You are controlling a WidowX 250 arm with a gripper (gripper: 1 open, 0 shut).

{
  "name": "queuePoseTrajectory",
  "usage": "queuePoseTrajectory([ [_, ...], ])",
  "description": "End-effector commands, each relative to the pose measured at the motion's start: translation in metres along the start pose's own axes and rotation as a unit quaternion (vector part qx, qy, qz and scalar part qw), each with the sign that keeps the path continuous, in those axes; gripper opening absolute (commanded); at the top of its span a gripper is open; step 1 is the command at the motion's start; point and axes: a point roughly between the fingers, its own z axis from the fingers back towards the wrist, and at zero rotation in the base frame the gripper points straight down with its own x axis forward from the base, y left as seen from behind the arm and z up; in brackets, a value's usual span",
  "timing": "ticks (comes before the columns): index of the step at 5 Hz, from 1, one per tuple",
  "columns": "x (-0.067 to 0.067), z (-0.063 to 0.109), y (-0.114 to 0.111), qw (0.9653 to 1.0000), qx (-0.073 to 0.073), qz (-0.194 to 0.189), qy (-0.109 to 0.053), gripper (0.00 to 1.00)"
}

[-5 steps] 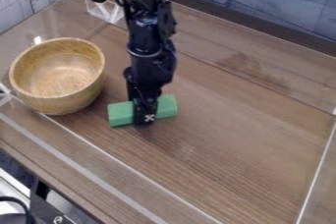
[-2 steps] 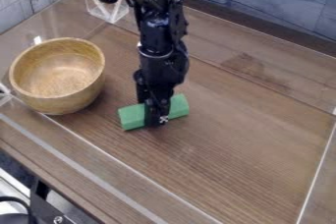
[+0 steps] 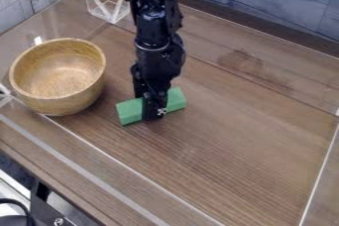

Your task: Put green stick into wooden bowl

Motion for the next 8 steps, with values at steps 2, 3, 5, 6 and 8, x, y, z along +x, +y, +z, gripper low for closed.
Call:
queuePoseTrajectory([
  [2,0.002,0.008,0.018,0.9997,0.012,-0.013,-0.017,0.0],
  [3,0.002,0.008,0.022,0.9997,0.008,0.002,-0.021,0.0],
  [5,-0.004,0.023,0.025,0.9982,0.001,0.047,-0.036,0.0],
  [6,-0.012,0.04,0.032,0.9963,0.002,0.072,-0.046,0.0],
  [8,-0.058,0.093,0.072,0.9862,0.012,0.152,-0.065,0.0],
])
